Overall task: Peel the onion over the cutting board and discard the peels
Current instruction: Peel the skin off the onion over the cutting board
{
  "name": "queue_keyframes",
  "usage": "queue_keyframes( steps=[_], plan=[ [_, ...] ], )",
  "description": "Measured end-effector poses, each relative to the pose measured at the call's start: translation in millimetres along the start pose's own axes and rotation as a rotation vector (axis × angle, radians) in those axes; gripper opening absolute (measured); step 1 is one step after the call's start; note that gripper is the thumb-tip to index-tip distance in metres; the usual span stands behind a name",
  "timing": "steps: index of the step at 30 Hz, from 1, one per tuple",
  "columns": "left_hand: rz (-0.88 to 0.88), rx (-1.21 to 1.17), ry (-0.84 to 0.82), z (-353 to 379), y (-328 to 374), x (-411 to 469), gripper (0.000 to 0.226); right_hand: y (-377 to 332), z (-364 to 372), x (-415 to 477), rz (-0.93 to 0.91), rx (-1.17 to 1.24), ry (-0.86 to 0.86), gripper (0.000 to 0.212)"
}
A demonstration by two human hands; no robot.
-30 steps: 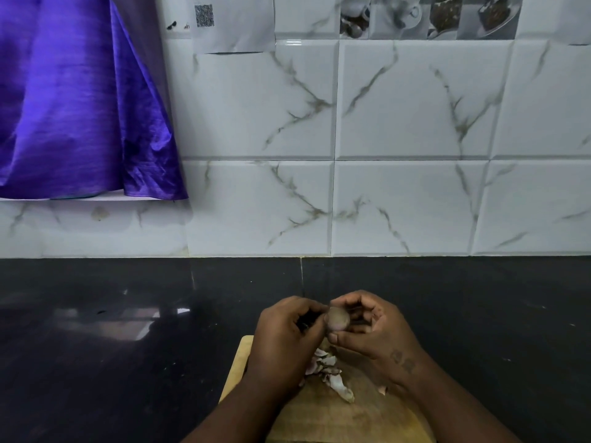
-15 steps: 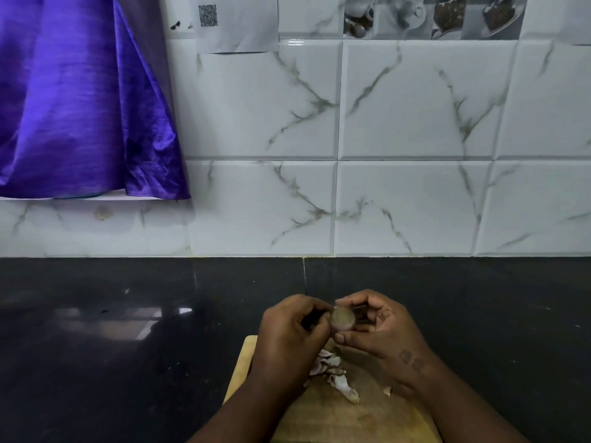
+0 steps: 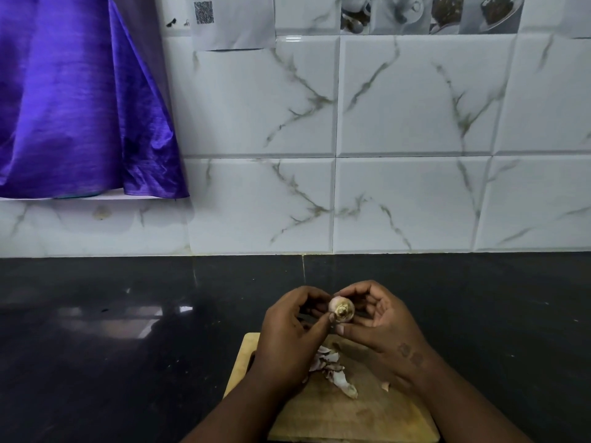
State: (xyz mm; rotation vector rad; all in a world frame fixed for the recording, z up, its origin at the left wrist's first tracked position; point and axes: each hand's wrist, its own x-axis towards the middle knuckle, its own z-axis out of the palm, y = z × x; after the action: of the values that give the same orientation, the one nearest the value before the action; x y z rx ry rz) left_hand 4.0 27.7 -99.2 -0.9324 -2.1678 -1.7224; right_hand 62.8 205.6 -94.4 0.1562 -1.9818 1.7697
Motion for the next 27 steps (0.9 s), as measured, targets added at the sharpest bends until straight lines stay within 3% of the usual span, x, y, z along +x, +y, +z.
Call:
queue_keyframes(
  steps=[5, 14, 27],
  plan=[
    [-0.035, -0.050, 0.025, 0.2, -1.3, 0.8, 0.023, -1.8, -1.7, -0.8, -0.004, -0.012, 0.005, 0.046],
    [0.067, 0.143, 0.049, -1.2, -2.4, -0.1, 0.013, -6.2, 0.0, -2.2, -0.016, -0.152, -0.008, 0.049],
    [0.167, 0.407, 0.033, -3.6, 3.8, -1.8, 0.008, -7.1, -0.7, -4.4, -0.009, -0.154, -0.027, 0.045]
  ],
)
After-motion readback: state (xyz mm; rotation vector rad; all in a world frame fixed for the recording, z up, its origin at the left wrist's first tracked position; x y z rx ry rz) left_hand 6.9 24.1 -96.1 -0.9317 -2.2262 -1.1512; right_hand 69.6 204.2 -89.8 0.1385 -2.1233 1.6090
